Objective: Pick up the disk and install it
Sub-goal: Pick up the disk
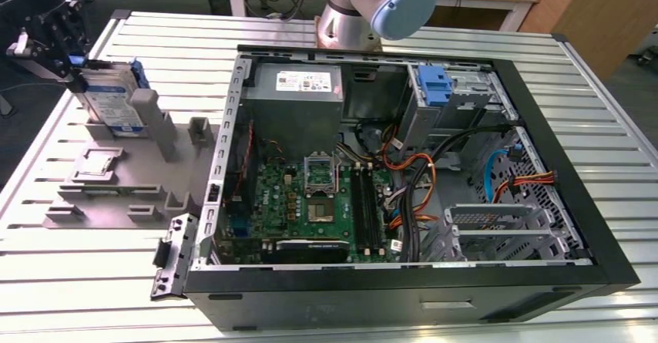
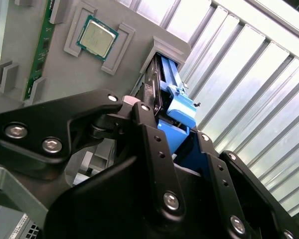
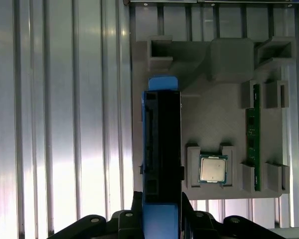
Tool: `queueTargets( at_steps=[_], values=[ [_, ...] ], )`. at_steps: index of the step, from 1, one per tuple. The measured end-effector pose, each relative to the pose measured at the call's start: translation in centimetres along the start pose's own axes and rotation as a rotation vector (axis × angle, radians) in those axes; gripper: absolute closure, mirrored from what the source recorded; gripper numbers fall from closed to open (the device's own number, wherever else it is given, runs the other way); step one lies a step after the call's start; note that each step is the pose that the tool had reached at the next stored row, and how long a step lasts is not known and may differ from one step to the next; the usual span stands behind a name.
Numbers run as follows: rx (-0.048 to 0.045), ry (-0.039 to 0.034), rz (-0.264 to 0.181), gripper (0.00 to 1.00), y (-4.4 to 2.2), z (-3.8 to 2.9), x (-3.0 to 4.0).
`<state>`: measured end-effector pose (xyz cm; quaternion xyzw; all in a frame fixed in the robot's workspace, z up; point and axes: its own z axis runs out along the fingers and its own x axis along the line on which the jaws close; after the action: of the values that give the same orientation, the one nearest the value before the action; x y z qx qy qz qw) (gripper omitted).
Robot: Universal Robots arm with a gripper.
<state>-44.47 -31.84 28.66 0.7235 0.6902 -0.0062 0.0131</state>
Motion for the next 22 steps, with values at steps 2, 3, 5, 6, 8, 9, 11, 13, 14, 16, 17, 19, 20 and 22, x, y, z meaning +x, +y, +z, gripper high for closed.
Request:
queueTargets(
  at_steps=[2, 3, 5, 6, 8, 9, 11, 13, 14, 16, 17, 19, 20, 22],
  values=[
    [0.0, 0.0, 0.0, 0.63, 0.0, 0.0, 0.0],
    [-0.0001, 0.0, -0.001, 0.63, 0.0, 0.0, 0.0],
    [-0.0001, 0.0, -0.001, 0.62, 0.0, 0.0, 0.0],
    [-0.0002, 0.0, -0.001, 0.62, 0.0, 0.0, 0.0],
    [-0.0001, 0.0, -0.001, 0.55, 0.0, 0.0, 0.0],
    [-0.0001, 0.0, -0.002, 0.55, 0.0, 0.0, 0.0],
    [-0.0001, 0.0, -0.002, 0.55, 0.0, 0.0, 0.0],
    [0.0, 0.0, -0.002, 0.55, 0.02, 0.0, 0.01],
    [-0.0001, 0.0, -0.002, 0.55, 0.04, 0.0, 0.01],
    [0.0, 0.0, -0.002, 0.55, 0.11, 0.0, 0.01],
    [-0.0001, 0.0001, -0.001, 0.55, 0.12, 0.0, 0.01],
    [-0.0001, 0.0, -0.001, 0.55, 0.16, 0.0, 0.01],
    [-0.0001, 0.0, -0.001, 0.55, 0.19, 0.0, 0.01],
    [0.0, 0.0, -0.001, 0.55, 0.21, 0.0, 0.01]
  ],
)
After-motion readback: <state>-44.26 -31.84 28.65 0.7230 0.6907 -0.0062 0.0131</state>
